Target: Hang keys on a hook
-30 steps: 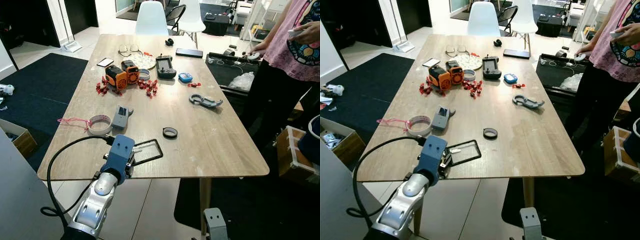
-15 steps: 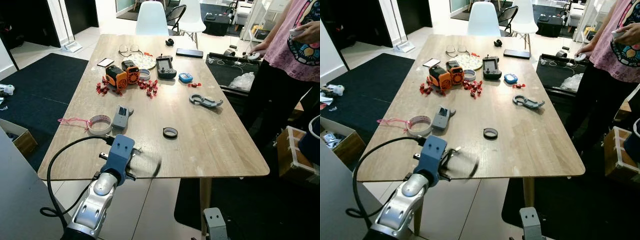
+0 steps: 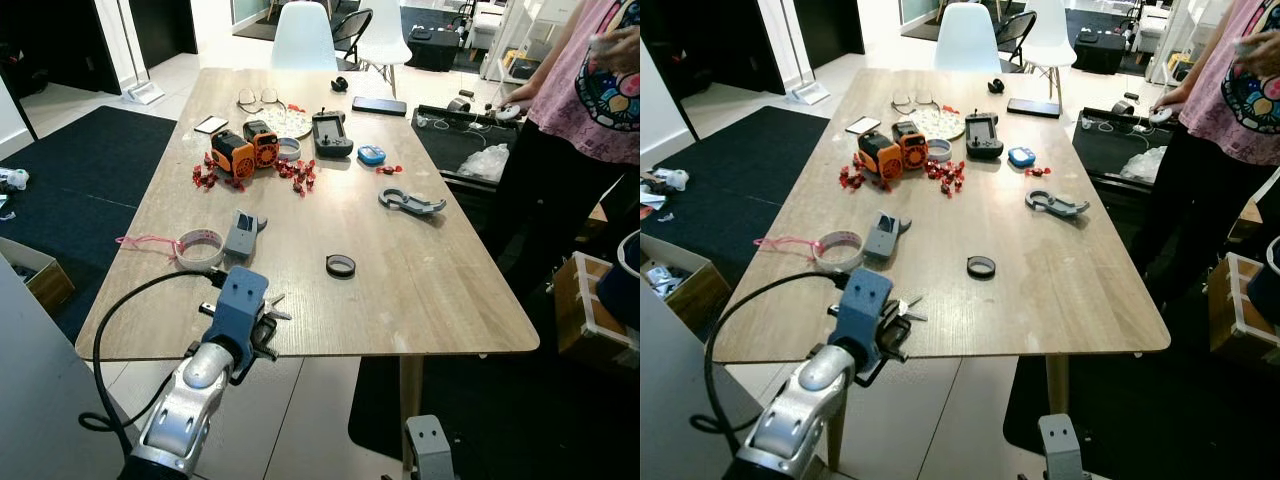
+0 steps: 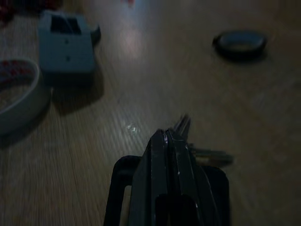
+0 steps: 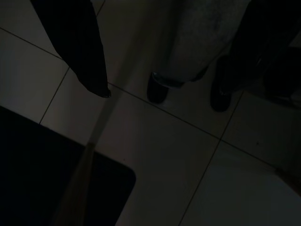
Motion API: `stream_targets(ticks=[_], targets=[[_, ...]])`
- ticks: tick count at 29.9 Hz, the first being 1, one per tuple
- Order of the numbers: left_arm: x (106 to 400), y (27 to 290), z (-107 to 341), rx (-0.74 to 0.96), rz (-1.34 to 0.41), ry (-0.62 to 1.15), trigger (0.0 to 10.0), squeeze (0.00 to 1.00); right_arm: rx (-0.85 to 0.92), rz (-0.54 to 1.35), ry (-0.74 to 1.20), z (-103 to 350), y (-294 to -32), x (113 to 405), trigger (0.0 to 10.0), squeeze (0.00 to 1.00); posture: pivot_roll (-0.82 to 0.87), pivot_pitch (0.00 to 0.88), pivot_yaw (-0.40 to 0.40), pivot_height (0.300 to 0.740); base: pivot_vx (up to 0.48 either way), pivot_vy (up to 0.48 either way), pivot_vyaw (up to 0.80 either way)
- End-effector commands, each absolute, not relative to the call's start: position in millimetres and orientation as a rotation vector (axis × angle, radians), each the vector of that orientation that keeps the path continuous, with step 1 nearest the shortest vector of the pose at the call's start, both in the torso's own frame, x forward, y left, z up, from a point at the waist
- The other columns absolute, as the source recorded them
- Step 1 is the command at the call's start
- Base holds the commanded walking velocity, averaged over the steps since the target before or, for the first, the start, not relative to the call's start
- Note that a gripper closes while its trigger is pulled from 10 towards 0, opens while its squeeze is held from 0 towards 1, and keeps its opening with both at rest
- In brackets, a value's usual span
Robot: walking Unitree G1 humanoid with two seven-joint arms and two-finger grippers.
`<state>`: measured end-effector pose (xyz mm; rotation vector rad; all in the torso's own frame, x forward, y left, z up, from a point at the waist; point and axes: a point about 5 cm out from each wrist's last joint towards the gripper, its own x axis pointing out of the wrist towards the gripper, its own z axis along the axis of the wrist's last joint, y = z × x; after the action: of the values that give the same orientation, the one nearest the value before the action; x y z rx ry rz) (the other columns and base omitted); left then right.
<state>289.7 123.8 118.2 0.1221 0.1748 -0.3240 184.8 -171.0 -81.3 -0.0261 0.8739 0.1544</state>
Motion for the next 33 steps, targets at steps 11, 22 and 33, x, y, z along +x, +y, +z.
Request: stream_targets(ticks=[11,22,33], targets=[[300,105,218,-0.392,-0.492,-0.14,0.0,0.0,-0.025,0.15,0.883,-83,-170,182,10.0,0.0,0.07,0.069,-0.029,0.74,0.0,0.0,0.0],[299,102,243,-0.505,-0.54,-0.195,0.0,0.0,-0.021,0.15,0.882,-83,-168,182,10.0,0.0,0.08,0.071,-0.025,0.74,0.0,0.0,0.0],[295,98,237,-0.437,-0.58,-0.11,0.0,0.0,-0.022,0.15,0.886,-84,-168,181,10.0,0.0,0.08,0.075,-0.026,0.74,0.0,0.0,0.0]])
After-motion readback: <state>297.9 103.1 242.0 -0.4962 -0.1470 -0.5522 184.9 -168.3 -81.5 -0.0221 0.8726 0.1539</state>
